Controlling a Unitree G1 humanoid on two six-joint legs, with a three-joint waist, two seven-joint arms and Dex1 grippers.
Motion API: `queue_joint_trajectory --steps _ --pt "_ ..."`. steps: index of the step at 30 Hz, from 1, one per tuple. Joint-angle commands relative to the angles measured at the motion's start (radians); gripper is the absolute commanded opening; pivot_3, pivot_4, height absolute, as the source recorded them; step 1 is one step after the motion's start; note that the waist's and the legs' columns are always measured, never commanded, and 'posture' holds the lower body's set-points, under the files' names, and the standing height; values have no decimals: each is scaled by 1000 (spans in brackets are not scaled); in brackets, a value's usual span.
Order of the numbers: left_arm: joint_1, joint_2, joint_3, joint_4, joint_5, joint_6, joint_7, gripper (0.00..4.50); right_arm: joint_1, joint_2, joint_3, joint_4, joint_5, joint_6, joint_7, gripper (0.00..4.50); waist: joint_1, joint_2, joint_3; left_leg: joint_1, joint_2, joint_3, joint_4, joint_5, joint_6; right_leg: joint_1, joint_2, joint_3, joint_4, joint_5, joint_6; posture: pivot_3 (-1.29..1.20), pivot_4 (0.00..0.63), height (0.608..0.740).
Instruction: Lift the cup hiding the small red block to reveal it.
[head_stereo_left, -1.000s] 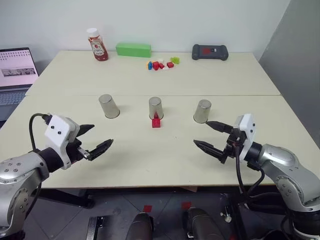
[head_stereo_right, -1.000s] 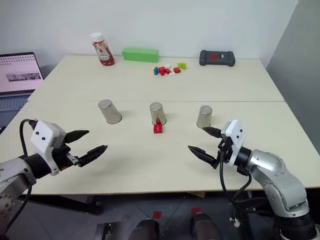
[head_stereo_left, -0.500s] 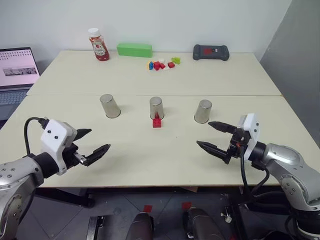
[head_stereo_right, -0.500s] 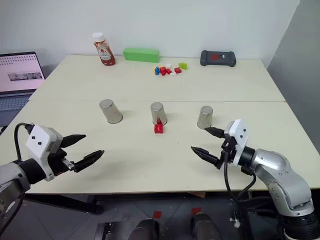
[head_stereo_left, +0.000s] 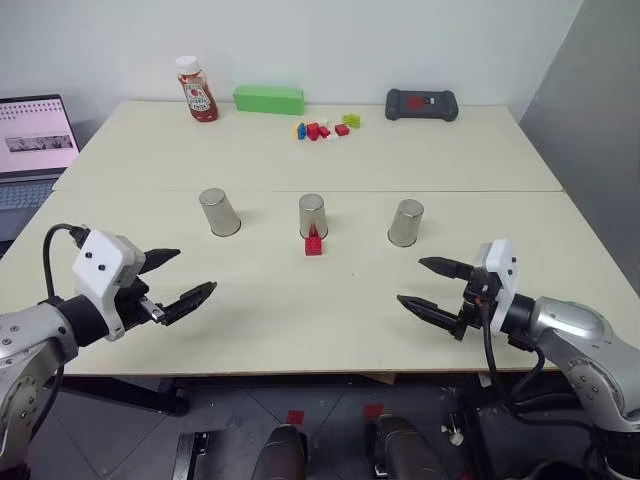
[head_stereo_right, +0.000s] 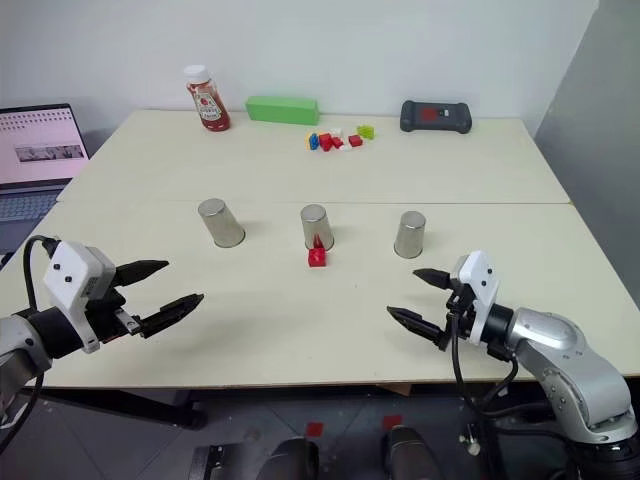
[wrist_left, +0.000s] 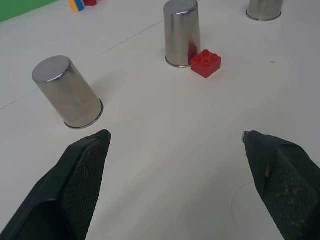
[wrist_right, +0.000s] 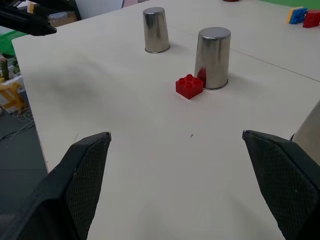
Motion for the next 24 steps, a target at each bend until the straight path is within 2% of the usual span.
queue_joint_trajectory --steps 1,24 --pt "-6 12 1 -6 11 -23 -6 4500 8 -13 -21 -15 -3 -20 14 4472 0 0 0 0 0 0 0 0 0 0 0 0 0 0 0 0 150 740" --pt "-5 6 -27 -12 32 -21 -9 4500 12 -21 11 -10 -48 -47 46 4472 0 0 0 0 0 0 0 0 0 0 0 0 0 0 0 0 150 740"
